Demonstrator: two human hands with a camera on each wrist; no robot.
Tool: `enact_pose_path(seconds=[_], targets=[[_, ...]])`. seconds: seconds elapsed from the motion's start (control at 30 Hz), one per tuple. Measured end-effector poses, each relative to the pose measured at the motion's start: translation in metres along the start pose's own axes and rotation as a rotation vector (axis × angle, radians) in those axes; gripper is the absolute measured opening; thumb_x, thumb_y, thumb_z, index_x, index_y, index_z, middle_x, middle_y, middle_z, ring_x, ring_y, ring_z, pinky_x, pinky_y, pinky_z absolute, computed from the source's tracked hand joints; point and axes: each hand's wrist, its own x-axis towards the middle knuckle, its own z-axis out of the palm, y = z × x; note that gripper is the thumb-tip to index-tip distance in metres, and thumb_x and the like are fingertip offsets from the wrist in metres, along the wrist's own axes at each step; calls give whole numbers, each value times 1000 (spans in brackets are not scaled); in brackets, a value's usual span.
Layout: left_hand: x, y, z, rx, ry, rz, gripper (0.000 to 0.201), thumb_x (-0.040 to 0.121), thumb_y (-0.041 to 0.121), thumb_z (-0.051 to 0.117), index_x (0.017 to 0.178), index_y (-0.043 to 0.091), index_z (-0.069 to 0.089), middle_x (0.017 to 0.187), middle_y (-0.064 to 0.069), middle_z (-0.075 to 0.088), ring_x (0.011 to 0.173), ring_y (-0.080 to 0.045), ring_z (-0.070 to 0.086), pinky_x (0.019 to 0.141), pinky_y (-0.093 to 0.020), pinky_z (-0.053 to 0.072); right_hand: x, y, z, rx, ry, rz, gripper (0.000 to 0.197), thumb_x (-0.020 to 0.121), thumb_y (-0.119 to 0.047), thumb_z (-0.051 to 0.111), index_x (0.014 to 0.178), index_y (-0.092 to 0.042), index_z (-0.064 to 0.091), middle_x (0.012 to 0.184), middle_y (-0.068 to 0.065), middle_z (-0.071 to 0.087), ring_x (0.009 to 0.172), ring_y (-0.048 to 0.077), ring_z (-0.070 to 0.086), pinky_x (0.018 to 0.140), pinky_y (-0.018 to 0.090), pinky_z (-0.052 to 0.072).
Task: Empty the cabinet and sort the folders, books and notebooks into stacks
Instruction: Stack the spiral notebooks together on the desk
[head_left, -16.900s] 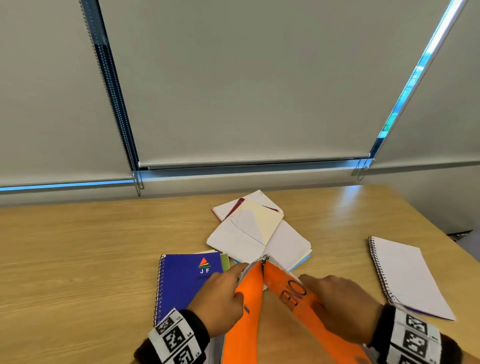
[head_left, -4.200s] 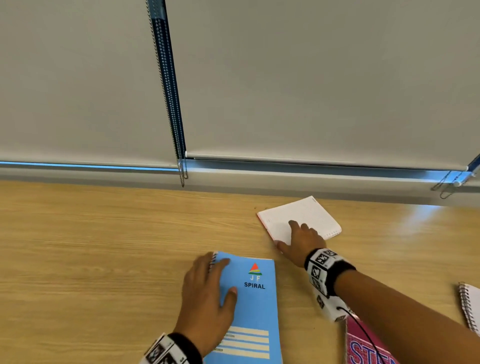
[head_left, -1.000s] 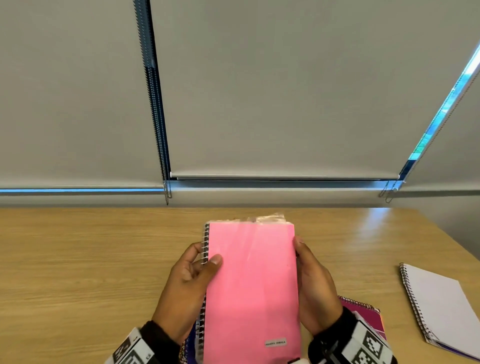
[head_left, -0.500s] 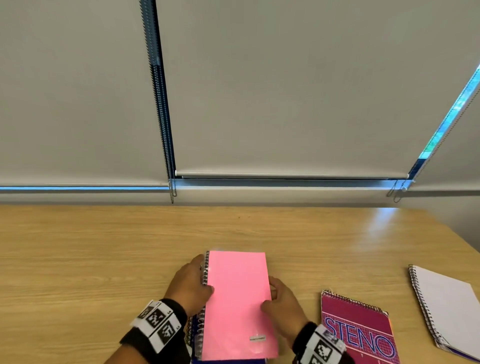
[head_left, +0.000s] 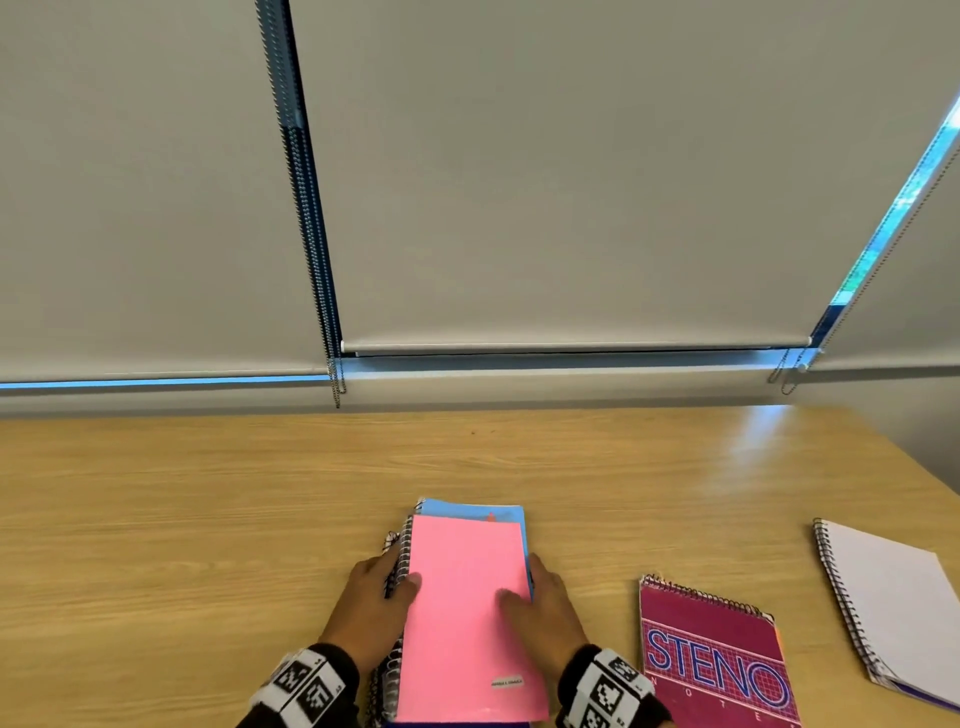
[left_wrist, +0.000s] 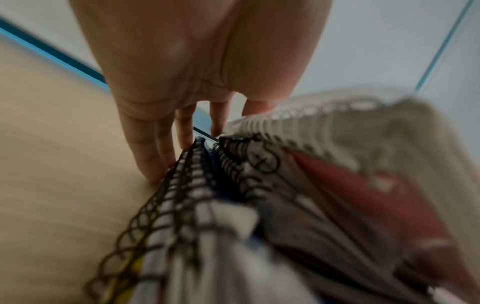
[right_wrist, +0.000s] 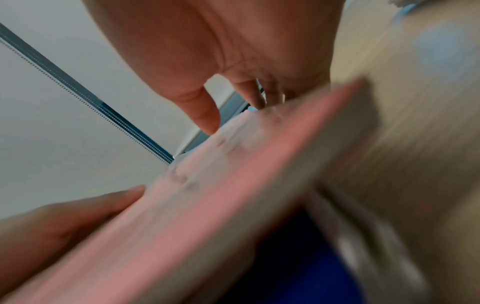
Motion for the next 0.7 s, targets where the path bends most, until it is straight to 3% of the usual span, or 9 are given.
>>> enact_pose_path(seconds=[0.07,0.17,0.33,0.4,0.43,0.5,0.53,0.6,0.7], targets=[[-3,-1,2,-52,-1,4,54,100,34,46,150,28,27,138,-3,37,114,-9,39,103,-23,34,16,-2,-2,16,15,-39,50,88,-29,57,136,-31,43,132,2,48,120,17,51,105,32,41],[-7,-7,4,-84,16,-1,54,98,38,49,148,34,29,139,-2,39,115,-9,40,107,-28,35,48,-11,-9,8,3,-28,65,93,-29,59,149,-16,30,149,-1,35,140,16,33,116,30,26],[-21,-13,10,-73,92,-46,39,93,32,60,126,28,40,122,1,37,110,-11,42,105,-30,37,88,-23,-19,-192,-152,-3,78,90,-30,60,154,-16,16,156,4,29,140,19,34,114,30,30],[-22,-11,9,-56,111,-51,28,91,24,62,110,27,43,116,1,38,111,-15,45,102,-30,39,94,-23,-28,-227,-198,8,81,90,-27,59,155,-17,12,146,3,44,129,20,48,104,30,41],[-21,-9,7,-39,116,-48,23,90,19,62,105,26,45,114,1,40,111,-17,46,98,-29,40,95,-22,-32,-200,-213,8,79,90,-25,58,154,-18,12,132,0,55,114,20,58,91,29,49],[-17,-5,1,-51,120,-23,19,90,10,58,97,24,49,104,1,48,99,-15,50,83,-24,43,94,-22,-45,-140,-246,16,72,94,-20,56,153,-18,16,99,-4,60,82,17,61,61,24,50],[-15,-2,-3,-78,117,1,20,89,4,56,93,23,50,95,2,52,87,-11,52,71,-19,42,95,-22,-53,-131,-252,34,67,95,-19,55,152,-17,20,93,-2,59,74,16,60,55,23,48],[-11,4,-11,-119,88,16,25,89,-4,52,89,22,51,77,5,52,68,-7,49,56,-16,37,101,-23,-66,-115,-256,77,57,97,-14,51,150,-13,28,98,3,61,67,16,61,50,24,49],[-5,8,-15,-114,34,0,35,86,-7,52,90,27,54,82,4,61,74,-12,56,64,-23,44,109,-20,-71,-147,-298,123,49,99,-10,44,146,-9,35,110,10,61,65,17,64,54,27,55]])
